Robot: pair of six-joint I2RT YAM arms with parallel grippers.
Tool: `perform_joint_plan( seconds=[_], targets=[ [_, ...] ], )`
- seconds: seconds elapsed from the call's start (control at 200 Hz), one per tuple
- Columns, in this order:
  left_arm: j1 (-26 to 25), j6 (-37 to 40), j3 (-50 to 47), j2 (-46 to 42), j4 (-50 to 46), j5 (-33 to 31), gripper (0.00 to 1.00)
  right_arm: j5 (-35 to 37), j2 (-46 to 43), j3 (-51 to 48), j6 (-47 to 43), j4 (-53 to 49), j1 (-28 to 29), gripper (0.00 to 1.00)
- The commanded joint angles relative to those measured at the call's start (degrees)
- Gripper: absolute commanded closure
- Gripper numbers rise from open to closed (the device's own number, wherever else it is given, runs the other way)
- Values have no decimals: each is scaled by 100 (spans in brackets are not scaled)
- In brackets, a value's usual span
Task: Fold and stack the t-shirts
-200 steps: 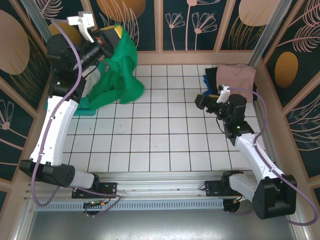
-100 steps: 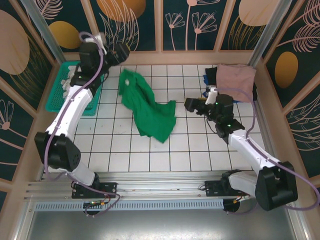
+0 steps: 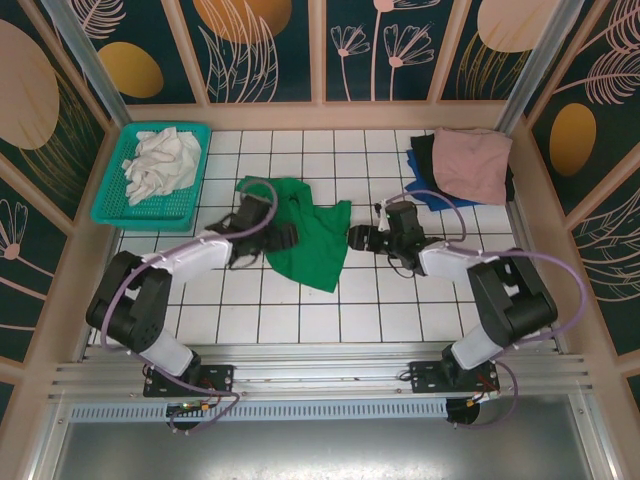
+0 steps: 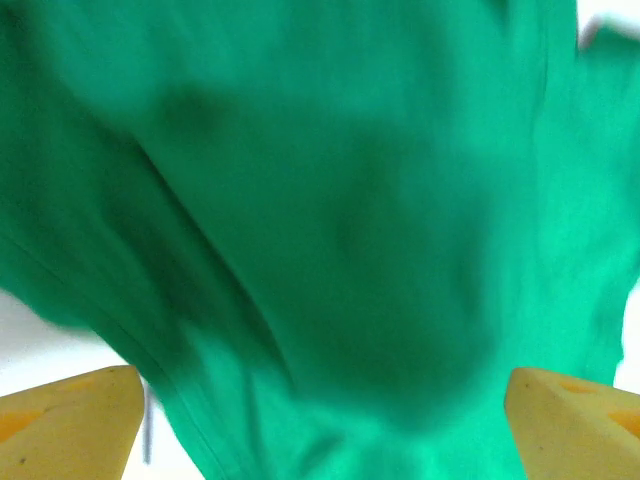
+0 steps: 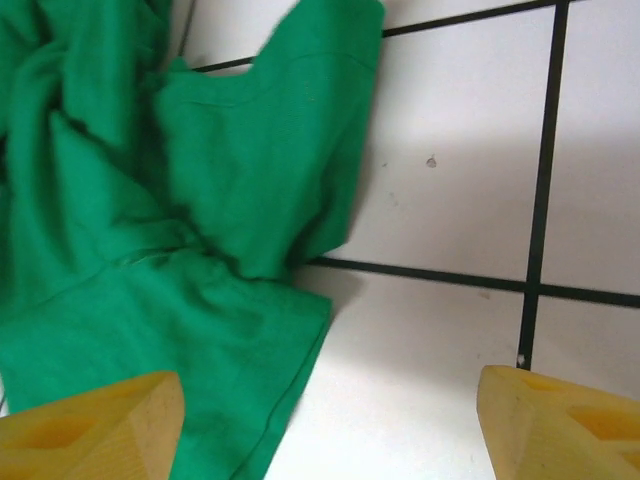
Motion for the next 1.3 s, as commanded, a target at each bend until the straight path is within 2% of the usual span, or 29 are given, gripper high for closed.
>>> perform_joint_plan(
  seconds=[0.0,0.135,0.175,0.25,0.32,0.4,0.465,0.535,0.621,0.706,0.821,0.921,1.086,1.241,1.291],
  targets=[
    [-348,-408,-190,212,559,111,8,-256,614,616,218,549,39,27],
    [-434,-509,-370,417,740,90,14,-365,1405,1267,326,650,105,33],
    [-436,-475,-384,400,737,21,20,-332,1552,1348,361,718,124,33],
    [-437,-367,-289,456,697,-30,40,-255,1803,1466,455,794,125,39],
    [-437,-261,-130,545,631,26,61,-176,2017,1662,505,641,125,49],
    [-421,-98,37,465,500,19,83,-55,1977,1749,518,437,125,73],
    [-373,76,198,178,239,-152,100,219,1674,1678,486,267,103,87],
    [-209,251,364,-290,-82,-355,100,641,1185,1628,399,-154,36,100],
    [143,482,598,-979,-546,-507,100,1151,410,1603,222,-771,-65,100],
    [415,738,1071,-1613,-1121,-1065,100,1777,-434,1701,-34,-1522,-129,100],
    [485,1071,1873,-2080,-1804,-2008,100,2531,-1484,2051,-418,-2390,-187,100],
    [494,1310,2488,-2171,-2015,-2563,100,2640,-1972,2533,-796,-2872,-292,100],
    [546,1636,3104,-1760,-1804,-2960,100,2681,-1873,2998,-1186,-2897,-493,100],
    [643,1654,3177,-1020,-1616,-2605,100,2116,-962,3129,-1253,-2275,-898,100],
    [682,1606,3107,-727,-1630,-2480,100,1843,-446,3268,-1262,-2190,-1013,87]
  ],
)
